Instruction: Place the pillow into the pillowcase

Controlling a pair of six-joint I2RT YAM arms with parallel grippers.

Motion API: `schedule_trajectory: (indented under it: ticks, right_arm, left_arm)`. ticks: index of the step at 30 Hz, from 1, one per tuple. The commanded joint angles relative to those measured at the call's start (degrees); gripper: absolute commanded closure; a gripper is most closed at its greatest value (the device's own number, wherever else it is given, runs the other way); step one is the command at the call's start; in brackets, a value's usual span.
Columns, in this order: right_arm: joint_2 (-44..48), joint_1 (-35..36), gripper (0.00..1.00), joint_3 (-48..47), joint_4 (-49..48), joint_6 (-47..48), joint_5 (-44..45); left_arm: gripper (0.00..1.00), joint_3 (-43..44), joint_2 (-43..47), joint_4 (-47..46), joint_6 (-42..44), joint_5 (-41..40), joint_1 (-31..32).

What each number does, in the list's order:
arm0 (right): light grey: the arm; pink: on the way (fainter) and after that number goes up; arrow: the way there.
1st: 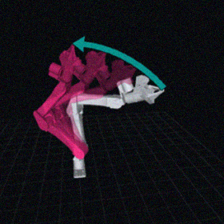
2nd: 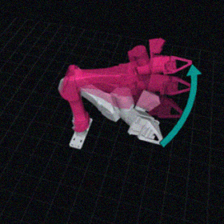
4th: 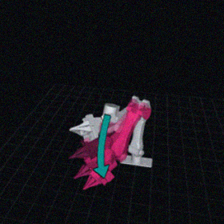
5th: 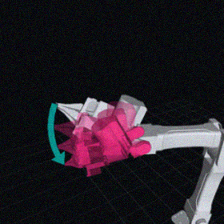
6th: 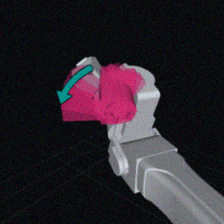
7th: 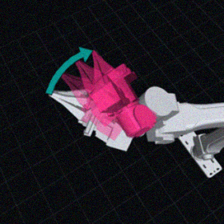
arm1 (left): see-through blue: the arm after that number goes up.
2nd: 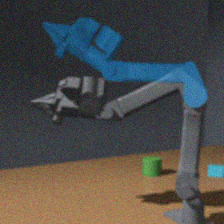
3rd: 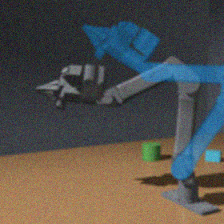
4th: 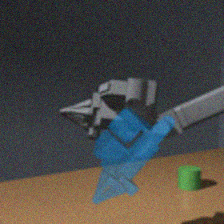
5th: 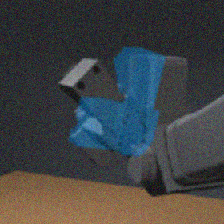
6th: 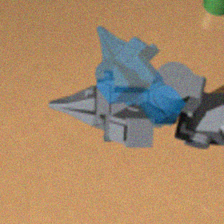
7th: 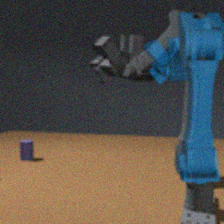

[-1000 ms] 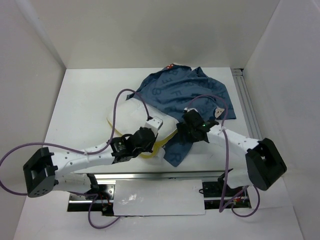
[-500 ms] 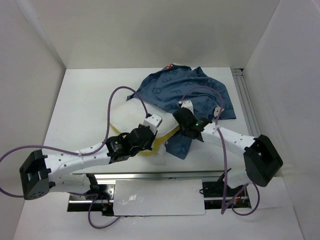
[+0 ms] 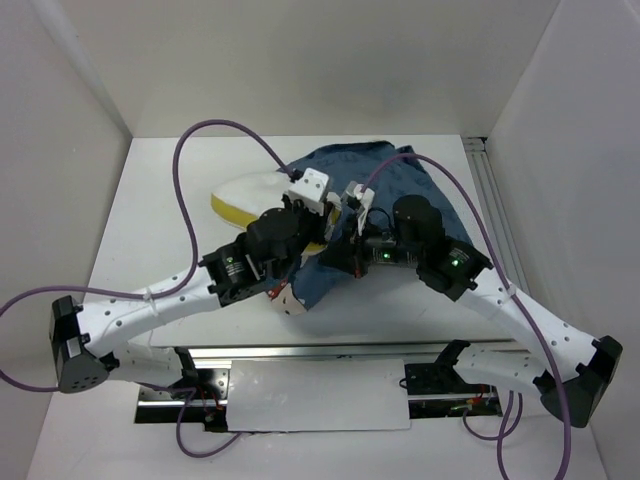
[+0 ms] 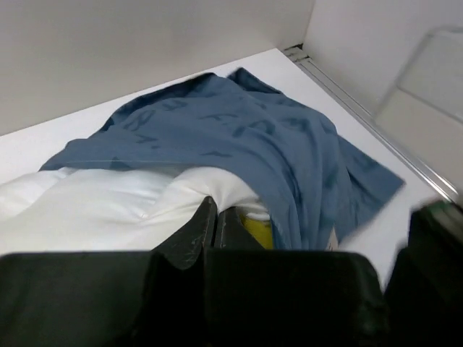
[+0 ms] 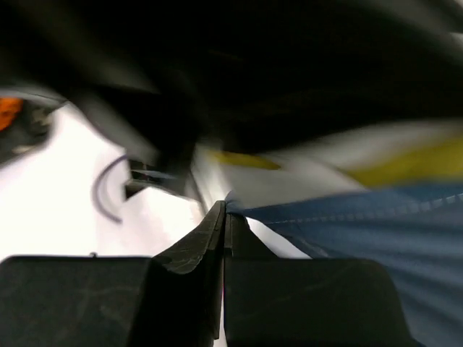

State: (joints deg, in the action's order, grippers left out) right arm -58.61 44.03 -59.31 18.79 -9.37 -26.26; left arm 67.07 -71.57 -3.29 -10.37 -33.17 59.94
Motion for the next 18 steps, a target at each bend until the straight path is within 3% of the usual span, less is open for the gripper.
schedule_trajectory:
  ticks: [1, 4, 6, 10, 11, 12, 13, 14, 15, 16, 17, 18]
  right_arm:
    - [1.39, 1.94, 1.0, -3.18, -7.36, 1.37, -20.76]
    - [1.92, 1.94, 1.0, -2.57, -7.36, -0.29, -24.01]
    - [2.54, 1.94, 1.0, -2.04, -6.32, -0.92, -20.69]
    - [0.0, 1.94, 1.0, 0.68, -1.94, -0.92, -18.31]
    - [-0.8, 1.94, 0.95, 0.16, 0.18, -0.92, -16.65]
    - [-2.37, 1.94, 0.72, 0.16, 1.94, -0.4, -12.28]
    - [-3.0, 1.94, 0.61, -0.45, 5.26, -0.39, -9.71]
    - [-3.61, 1.94, 0.51, -1.41, 6.86, 0.22, -7.51]
    - [-4.31, 1.94, 0.35, -1.95, 8.01, 0.23, -3.31]
    - [-4.32, 1.94, 0.29, -3.34, 10.37, 0.75, -0.92]
    - [-4.84, 1.94, 0.24, -4.4, 11.79, 1.45, 1.28]
    - [-4.85, 1.94, 0.18, -5.11, 12.5, 1.46, 5.91]
  left_arm:
    - [1.0, 2.19, -6.39, -6.99, 0.18, -5.59, -0.35]
    - [1.0, -3.16, -9.37, -3.23, -7.53, -3.05, -2.19]
    - [1.0, -7.99, -9.99, -0.06, -15.0, 1.25, -2.81]
    - [1.0, -13.89, -9.38, 2.4, -21.18, 7.67, -2.81]
    - [1.0, -13.89, -9.38, 4.32, -22.05, 7.68, -2.81]
    - [1.0, -13.11, -8.77, 7.13, -24.67, 6.81, -2.81]
    - [0.97, -12.58, -7.8, 13.07, -25.57, 5.67, -2.81]
    - [0.74, -12.05, -7.19, 16.27, -26.79, 3.74, -2.81]
    - [0.63, -12.05, -5.09, 19.08, -29.24, 2.85, -2.81]
    - [0.51, -12.05, -3.68, 23.11, -29.27, 2.85, -2.81]
    - [0.3, -12.66, -2.18, 24.89, -30.31, 2.85, -2.81]
    - [0.23, -13.79, 1.22, 26.39, -31.98, 3.63, -2.81]
